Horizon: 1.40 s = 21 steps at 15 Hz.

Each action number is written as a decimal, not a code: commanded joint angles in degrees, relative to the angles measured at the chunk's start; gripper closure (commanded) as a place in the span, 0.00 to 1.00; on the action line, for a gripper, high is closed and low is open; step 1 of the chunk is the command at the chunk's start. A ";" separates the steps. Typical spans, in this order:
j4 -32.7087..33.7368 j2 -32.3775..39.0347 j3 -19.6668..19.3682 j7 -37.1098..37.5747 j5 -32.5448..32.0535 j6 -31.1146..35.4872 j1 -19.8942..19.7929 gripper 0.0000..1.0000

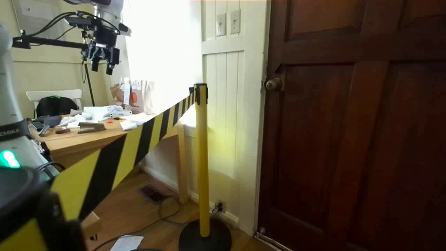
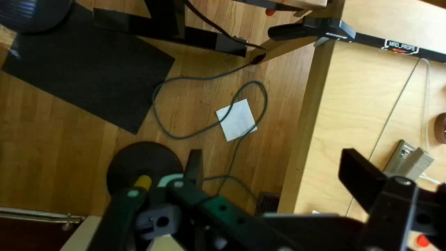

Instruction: Turn the door lock to the left

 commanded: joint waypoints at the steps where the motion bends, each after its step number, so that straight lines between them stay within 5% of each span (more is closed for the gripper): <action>1: 0.07 0.00 0.39 -0.14 0.15 -0.11 -0.42 0.00; 5: 0.61 0.67 -0.30 -0.20 0.17 0.33 -1.07 0.00; 10: 6.09 5.10 -6.89 -0.93 -0.91 9.49 -8.30 0.00; 21: 36.67 28.50 -16.51 -7.87 2.85 20.97 -15.35 0.00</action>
